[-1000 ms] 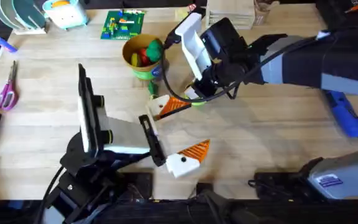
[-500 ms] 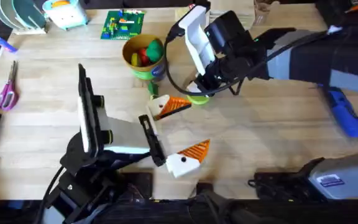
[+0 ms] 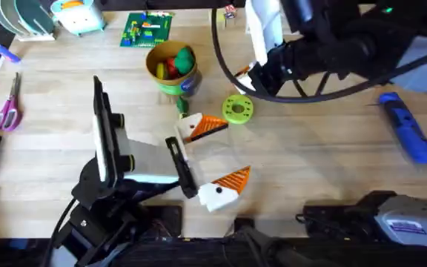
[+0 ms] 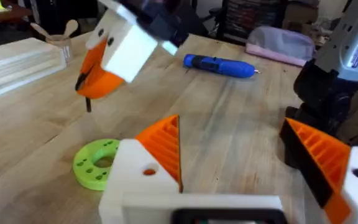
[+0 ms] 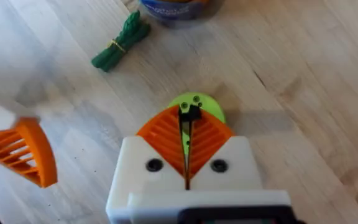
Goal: Pick up the gripper from the table and insert it into the empty holder that is missing its gripper. Then pick up a screw, insert it into the mounting hole, and use the screwdriver to tighten it. Finally, clean up the table by picking up the vegetable and placing it into the bucket.
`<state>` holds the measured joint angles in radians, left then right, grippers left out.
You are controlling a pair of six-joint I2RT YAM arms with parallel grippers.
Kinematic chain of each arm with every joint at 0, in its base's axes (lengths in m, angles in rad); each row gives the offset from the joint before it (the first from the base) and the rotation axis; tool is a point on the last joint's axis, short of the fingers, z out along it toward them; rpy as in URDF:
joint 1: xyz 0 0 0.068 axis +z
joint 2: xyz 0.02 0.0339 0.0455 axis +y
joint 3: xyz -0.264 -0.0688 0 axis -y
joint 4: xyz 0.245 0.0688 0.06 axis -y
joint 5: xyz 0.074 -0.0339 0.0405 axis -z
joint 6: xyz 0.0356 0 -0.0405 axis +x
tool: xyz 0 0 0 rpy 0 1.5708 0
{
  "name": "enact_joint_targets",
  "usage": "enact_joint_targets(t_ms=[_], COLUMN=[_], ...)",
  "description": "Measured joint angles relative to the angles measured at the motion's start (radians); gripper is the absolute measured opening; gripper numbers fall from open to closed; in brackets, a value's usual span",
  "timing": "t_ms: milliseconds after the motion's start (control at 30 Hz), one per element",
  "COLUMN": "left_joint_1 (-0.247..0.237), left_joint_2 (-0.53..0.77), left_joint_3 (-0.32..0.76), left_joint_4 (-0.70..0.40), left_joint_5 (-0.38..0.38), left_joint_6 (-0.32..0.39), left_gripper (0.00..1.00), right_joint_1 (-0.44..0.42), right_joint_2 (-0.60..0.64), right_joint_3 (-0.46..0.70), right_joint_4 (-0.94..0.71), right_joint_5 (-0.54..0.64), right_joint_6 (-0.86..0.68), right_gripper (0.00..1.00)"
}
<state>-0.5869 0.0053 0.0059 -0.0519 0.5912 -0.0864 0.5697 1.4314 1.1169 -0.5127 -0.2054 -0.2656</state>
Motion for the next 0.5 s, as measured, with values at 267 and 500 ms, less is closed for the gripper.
enact_joint_targets(t_ms=[267, 500], left_joint_1=[0.000, 0.000], left_joint_2=[0.000, 0.000], left_joint_3=[0.000, 0.000], left_joint_4=[0.000, 0.000], left_joint_5=[0.000, 0.000], left_joint_6=[0.000, 0.000], left_gripper=[0.991, 0.991], right_joint_1=[0.023, 0.157], right_joint_2=[-0.031, -0.032], right_joint_3=[0.261, 0.355], right_joint_4=[-0.246, -0.297], right_joint_5=[0.000, -0.003], right_joint_6=[0.040, 0.110], right_gripper=[0.008, 0.008])
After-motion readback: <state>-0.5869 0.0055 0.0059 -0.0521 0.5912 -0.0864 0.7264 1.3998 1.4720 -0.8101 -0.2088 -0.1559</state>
